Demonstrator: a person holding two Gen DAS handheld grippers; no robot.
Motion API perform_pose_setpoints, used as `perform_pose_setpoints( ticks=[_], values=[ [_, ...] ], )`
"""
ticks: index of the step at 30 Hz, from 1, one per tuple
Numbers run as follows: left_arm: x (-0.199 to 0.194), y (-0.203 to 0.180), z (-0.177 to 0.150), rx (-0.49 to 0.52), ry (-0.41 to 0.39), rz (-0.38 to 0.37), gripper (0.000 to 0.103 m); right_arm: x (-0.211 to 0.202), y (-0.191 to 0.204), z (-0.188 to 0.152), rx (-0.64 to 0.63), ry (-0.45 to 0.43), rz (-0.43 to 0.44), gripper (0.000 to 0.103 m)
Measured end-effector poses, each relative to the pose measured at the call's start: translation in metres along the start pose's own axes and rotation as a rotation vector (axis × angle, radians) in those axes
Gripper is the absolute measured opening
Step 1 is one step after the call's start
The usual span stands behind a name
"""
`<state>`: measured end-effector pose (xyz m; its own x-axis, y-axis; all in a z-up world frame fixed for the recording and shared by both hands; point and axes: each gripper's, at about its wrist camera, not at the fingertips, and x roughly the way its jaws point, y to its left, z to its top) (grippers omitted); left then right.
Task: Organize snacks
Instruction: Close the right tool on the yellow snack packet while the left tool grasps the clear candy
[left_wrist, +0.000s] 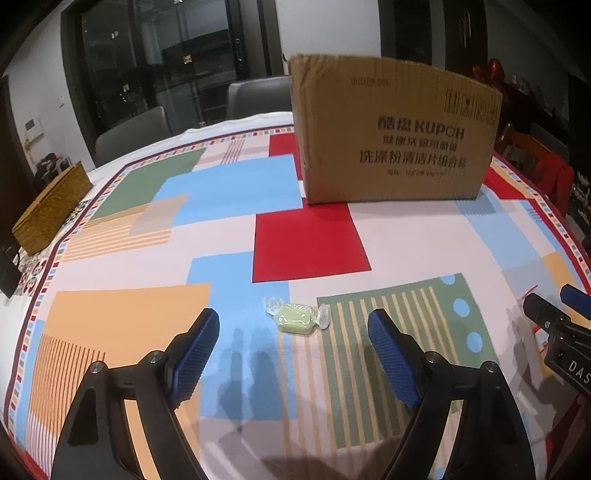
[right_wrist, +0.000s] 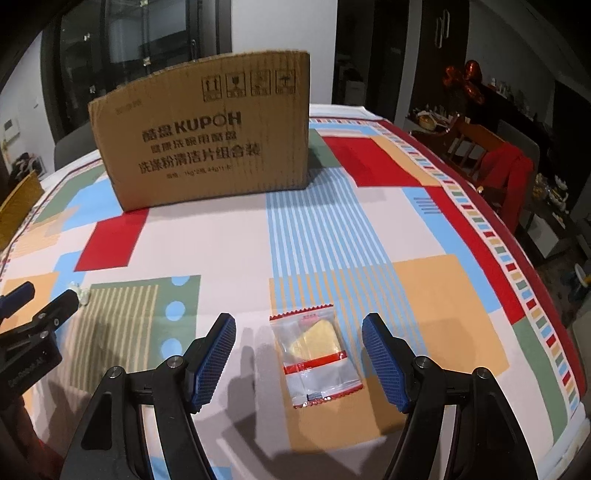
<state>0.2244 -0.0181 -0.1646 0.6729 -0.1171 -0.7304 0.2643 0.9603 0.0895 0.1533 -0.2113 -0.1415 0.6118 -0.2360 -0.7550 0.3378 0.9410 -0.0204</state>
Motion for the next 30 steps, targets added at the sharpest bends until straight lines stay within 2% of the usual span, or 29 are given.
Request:
perform_pose_setpoints(
  ticks=[5, 12, 14, 15, 17, 19, 20, 21, 30],
  values=[
    [0.01, 0.0, 0.003, 0.035, 0.01, -0.008, 0.075, 0.009, 0.003, 0.0, 0.004, 0.041, -0.011, 0.072],
    [0.032, -0.002, 0.005, 0.051, 0.077, -0.041, 0.066, 0.021, 0.006, -0.001, 0.023, 0.106, -0.008, 0.072],
    [0.031, -0.002, 0.005, 0.052, 0.074, -0.053, 0.064, 0.021, 0.005, -0.002, 0.037, 0.11, -0.004, 0.071],
    [0.031, -0.002, 0.005, 0.055, 0.075, -0.058, 0.061, 0.02, 0.006, -0.002, 0.039, 0.111, -0.003, 0.07],
    [0.031, -0.002, 0.006, 0.059, 0.078, -0.079, 0.041, 0.019, 0.007, -0.001, 0.041, 0.107, -0.001, 0.064],
    [0.03, -0.001, 0.006, 0.052, 0.085, -0.099, 0.029, 0.018, 0.008, 0.0, 0.043, 0.103, 0.009, 0.046],
    [0.03, -0.001, 0.006, 0.054, 0.086, -0.102, 0.028, 0.018, 0.009, 0.0, 0.042, 0.101, 0.015, 0.04],
    [0.029, -0.002, 0.005, 0.059, 0.085, -0.105, 0.028, 0.017, 0.009, 0.001, 0.042, 0.098, 0.025, 0.038],
    [0.023, -0.003, 0.001, 0.057, 0.08, -0.106, 0.027, 0.013, 0.013, 0.003, 0.039, 0.075, 0.055, 0.035]
  ],
)
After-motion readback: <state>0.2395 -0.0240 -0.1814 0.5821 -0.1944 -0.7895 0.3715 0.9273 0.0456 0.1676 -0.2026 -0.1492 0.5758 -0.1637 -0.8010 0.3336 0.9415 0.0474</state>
